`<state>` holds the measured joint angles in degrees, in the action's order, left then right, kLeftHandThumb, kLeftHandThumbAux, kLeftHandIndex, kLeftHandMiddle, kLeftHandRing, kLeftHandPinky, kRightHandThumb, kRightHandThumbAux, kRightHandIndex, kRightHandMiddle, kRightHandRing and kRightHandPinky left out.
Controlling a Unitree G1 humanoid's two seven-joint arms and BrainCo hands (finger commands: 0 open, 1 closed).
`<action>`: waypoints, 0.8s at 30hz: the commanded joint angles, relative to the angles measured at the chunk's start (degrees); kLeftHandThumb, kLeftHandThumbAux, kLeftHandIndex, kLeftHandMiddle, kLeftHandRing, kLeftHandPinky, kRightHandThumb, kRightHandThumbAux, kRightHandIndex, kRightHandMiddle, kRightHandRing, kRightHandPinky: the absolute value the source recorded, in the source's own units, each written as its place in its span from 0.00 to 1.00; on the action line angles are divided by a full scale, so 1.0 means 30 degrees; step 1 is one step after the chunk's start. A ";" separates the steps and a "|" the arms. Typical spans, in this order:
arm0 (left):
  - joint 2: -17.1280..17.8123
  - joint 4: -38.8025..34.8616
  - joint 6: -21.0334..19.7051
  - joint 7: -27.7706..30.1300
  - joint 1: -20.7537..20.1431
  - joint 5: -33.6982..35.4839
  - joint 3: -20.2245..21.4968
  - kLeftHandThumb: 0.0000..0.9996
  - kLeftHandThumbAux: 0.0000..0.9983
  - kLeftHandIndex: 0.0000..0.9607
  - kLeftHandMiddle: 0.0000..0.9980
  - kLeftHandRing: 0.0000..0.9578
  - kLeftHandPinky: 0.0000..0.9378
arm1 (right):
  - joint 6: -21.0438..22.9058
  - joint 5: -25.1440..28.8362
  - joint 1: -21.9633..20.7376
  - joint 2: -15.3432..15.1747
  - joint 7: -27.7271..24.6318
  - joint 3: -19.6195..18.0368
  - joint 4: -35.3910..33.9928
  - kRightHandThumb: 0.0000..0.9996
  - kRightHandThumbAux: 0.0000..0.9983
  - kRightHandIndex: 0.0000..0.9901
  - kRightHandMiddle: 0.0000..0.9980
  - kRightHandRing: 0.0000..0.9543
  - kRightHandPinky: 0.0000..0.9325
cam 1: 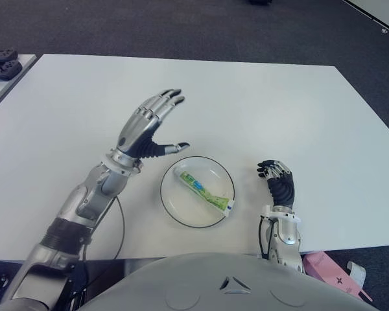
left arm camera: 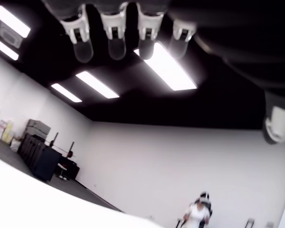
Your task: Put the toothpaste on the table into the plate.
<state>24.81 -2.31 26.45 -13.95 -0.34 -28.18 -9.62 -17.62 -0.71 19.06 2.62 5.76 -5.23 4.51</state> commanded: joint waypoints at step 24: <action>-0.5322 0.1307 -0.4674 0.3355 0.1002 0.9855 0.4682 0.04 0.99 0.36 0.36 0.34 0.37 | 0.0064 0.0332 -0.1098 -0.0223 0.0021 -0.0340 0.1404 0.71 0.73 0.43 0.49 0.51 0.52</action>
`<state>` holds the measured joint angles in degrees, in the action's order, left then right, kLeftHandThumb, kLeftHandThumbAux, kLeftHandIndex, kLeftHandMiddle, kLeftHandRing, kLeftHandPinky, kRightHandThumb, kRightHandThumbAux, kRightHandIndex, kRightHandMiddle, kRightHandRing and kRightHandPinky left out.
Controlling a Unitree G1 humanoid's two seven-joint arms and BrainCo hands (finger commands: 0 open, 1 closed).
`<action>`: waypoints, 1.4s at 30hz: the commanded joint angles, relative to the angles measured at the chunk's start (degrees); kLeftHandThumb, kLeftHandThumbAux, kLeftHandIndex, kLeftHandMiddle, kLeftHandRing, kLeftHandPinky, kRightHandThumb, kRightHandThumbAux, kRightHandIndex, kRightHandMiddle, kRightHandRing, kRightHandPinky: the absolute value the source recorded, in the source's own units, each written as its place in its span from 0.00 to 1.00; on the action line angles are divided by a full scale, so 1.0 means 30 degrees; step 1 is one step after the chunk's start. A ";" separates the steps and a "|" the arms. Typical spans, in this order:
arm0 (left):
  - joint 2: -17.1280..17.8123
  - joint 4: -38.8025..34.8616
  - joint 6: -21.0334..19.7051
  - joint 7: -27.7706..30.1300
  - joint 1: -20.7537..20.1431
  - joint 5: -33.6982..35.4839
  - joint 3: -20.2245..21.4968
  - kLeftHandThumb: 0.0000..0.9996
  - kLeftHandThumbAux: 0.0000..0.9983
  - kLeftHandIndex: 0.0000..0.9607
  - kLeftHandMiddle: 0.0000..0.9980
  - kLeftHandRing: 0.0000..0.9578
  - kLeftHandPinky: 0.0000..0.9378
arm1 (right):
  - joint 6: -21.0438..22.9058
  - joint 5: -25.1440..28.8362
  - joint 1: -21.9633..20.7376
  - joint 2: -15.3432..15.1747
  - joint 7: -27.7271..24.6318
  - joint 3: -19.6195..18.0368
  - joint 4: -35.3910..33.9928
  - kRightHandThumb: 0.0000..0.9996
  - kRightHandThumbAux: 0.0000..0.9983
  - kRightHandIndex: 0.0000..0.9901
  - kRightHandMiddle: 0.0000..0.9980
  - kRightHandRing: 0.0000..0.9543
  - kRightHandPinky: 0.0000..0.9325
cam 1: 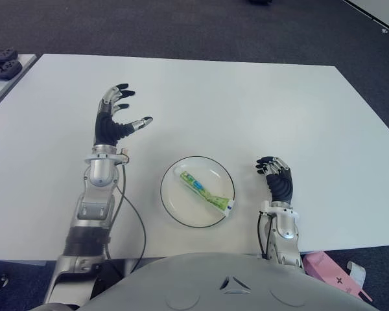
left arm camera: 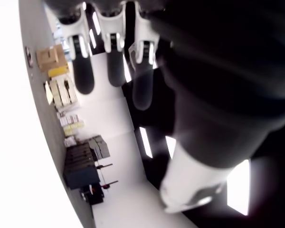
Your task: Put the toothpaste on the table into the plate.
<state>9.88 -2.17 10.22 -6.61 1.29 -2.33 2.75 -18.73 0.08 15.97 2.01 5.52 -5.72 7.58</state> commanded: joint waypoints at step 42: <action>-0.3794 0.4781 0.1953 0.2874 0.2144 0.4081 0.1261 0.30 1.00 0.52 0.46 0.50 0.51 | 0.1556 -0.0514 -0.0349 -0.0092 -0.0174 0.0965 -0.1259 0.71 0.73 0.43 0.48 0.49 0.49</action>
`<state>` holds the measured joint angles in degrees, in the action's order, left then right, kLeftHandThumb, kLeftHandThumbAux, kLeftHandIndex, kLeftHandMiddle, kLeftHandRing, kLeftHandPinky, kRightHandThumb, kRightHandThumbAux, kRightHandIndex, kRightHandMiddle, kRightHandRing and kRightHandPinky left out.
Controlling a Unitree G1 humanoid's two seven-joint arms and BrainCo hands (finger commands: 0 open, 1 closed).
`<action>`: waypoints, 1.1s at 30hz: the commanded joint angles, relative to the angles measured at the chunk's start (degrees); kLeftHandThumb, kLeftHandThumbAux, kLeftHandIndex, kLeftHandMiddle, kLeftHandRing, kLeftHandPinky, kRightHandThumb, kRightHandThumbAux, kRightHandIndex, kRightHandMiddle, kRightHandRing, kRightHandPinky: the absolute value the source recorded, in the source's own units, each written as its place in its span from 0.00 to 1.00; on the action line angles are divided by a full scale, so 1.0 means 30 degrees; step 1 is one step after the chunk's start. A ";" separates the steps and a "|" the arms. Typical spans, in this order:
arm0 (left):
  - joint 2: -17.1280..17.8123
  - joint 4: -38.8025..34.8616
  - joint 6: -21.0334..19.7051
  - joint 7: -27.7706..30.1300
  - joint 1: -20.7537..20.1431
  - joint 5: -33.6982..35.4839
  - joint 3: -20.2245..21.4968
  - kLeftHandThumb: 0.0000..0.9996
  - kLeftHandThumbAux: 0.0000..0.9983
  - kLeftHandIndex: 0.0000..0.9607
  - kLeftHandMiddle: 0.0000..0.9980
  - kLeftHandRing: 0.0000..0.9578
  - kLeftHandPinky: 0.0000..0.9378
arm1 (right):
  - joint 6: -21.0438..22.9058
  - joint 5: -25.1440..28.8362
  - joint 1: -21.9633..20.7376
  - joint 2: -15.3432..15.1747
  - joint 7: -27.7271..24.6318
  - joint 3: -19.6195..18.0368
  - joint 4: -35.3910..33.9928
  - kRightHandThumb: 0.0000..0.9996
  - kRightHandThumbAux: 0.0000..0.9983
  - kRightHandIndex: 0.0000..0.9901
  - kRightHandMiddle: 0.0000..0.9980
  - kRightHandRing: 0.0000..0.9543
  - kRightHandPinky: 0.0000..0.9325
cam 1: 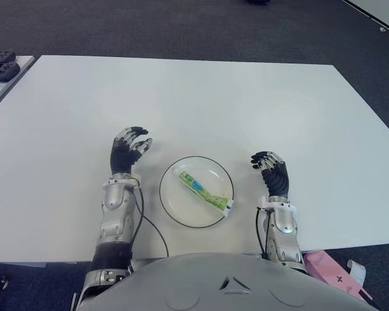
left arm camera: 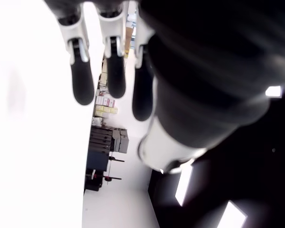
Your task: Put the toothpaste on the table into the plate.
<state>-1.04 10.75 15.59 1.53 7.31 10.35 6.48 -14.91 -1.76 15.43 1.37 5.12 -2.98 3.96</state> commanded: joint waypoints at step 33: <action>-0.0438 0.0285 0.1056 -0.1337 0.1044 -0.3364 -0.0468 0.16 1.00 0.52 0.46 0.51 0.53 | -0.0153 -0.0132 -0.0320 0.0372 0.0128 0.0232 0.0252 0.71 0.73 0.43 0.49 0.50 0.50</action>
<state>-2.30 11.76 19.16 -1.37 10.13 1.00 5.49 -15.03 -1.81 15.10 2.40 5.26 -2.52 3.78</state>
